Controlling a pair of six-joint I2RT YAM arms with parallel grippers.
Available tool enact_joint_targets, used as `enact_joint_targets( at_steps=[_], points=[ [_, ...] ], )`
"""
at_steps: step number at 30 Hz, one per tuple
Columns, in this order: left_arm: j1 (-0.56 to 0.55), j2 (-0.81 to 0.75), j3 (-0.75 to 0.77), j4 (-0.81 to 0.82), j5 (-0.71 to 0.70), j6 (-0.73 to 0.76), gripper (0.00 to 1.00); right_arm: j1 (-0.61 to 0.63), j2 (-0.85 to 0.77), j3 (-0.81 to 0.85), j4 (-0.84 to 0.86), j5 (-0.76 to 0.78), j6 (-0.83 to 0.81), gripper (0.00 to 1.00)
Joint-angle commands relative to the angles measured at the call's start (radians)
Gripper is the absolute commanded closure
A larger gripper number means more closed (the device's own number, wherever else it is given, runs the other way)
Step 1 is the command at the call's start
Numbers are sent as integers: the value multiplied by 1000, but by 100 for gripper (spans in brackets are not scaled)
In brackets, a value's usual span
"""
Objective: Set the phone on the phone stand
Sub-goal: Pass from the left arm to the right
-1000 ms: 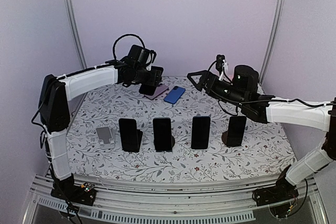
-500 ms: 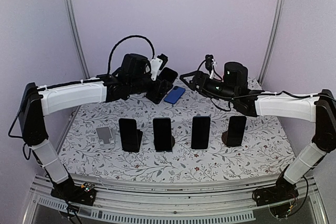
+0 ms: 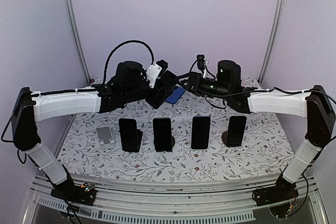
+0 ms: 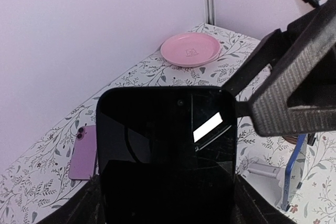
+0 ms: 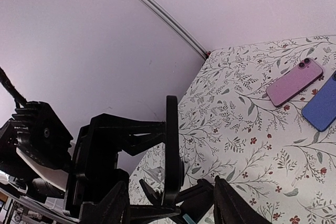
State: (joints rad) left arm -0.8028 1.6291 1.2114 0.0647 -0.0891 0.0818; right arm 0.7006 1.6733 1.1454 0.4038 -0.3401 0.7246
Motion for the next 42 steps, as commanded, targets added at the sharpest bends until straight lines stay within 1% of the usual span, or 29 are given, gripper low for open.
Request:
enact_joint_targets(
  at_steps=[1,5,10,13,15,17,18,20,22,24,29,34,38,42],
  points=[
    [-25,-38,19,82,14,34,42,13,35,54,3,-33,-6,47],
    [-36,-41,14,88,12,39,42,16,48,56,0,-39,-10,55],
    [-43,-52,-4,104,15,42,42,20,51,56,-1,-49,-11,68],
    [-48,-54,-9,106,12,44,42,22,48,56,-2,-50,-16,79],
    [-48,-56,-13,108,8,44,42,23,46,56,-1,-55,-17,93],
    [-48,-60,-17,110,6,38,41,26,45,56,-2,-58,-19,97],
    [-48,-63,-19,110,4,36,37,29,45,72,-1,-59,-22,97],
    [-49,-70,-21,108,-8,24,25,36,43,93,-1,-63,-32,98],
    [-49,-79,-26,104,-16,12,18,44,43,103,-4,-68,-51,98],
    [-49,-97,-36,100,-20,1,14,51,44,112,-8,-75,-73,98],
    [-49,-149,-71,81,-47,-25,12,59,51,138,-33,-119,-141,98],
    [-50,-167,-80,25,-29,-48,11,86,49,168,-60,-141,-204,98],
    [-70,-182,-99,0,-40,-66,10,119,49,203,-113,-122,-258,98],
    [-97,-217,-133,-16,-72,-84,11,134,33,205,-127,-102,-270,98]
  ],
)
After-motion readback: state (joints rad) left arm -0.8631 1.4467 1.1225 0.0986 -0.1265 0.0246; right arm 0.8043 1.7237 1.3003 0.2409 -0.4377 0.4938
